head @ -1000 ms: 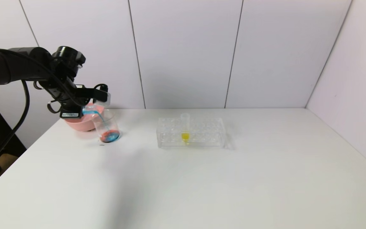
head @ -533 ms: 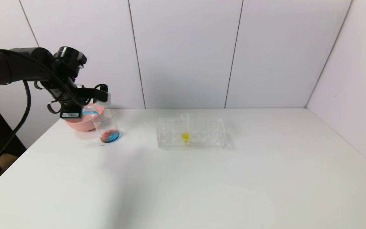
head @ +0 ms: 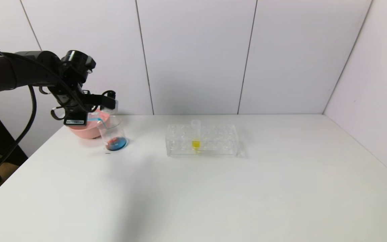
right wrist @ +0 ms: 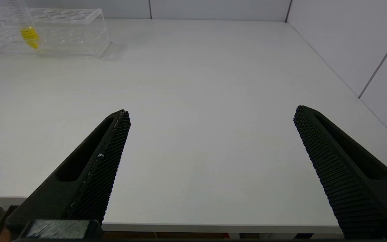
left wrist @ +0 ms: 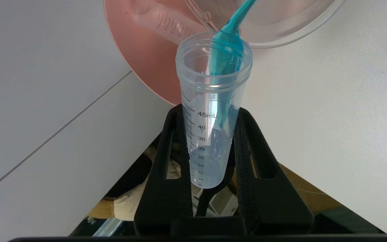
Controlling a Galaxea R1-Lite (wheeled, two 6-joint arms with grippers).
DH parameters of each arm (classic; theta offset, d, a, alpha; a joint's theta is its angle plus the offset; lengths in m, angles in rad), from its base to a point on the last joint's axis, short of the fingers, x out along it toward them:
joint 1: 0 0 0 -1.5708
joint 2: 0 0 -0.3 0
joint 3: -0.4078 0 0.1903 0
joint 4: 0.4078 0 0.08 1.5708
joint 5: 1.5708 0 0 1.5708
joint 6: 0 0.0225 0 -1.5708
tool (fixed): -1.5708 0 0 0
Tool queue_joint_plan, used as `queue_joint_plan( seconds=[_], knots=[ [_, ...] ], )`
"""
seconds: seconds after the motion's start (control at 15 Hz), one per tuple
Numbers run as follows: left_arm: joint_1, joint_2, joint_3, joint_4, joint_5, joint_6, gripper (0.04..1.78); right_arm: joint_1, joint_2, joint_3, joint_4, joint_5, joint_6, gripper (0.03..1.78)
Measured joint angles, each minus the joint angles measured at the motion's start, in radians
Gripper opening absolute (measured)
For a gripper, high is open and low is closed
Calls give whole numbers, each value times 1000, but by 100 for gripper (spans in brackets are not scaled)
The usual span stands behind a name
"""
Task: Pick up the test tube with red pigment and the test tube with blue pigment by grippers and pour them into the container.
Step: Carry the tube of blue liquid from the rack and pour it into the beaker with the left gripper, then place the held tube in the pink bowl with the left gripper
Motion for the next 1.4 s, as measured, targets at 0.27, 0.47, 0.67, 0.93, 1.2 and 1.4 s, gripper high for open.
queue_joint_plan(
  seconds=[0.27, 0.47, 0.67, 0.93, 1.2, 1.4],
  knots=[
    [-21, 3, 0, -5, 47, 0, 38, 0, 0, 0, 0, 0, 0, 178],
    [-34, 3, 0, -9, 96, 1, 38, 0, 0, 0, 0, 0, 0, 178],
    [-49, 5, 0, -15, 116, 5, 38, 0, 0, 0, 0, 0, 0, 177],
    [-55, 3, 0, -21, 115, 1, 38, 0, 0, 0, 0, 0, 0, 177],
    [-54, -15, 0, -50, 109, -31, 38, 0, 0, 0, 0, 0, 0, 177],
    [-52, -37, 1, -88, 95, -177, 38, 0, 0, 0, 0, 0, 0, 178]
  ],
)
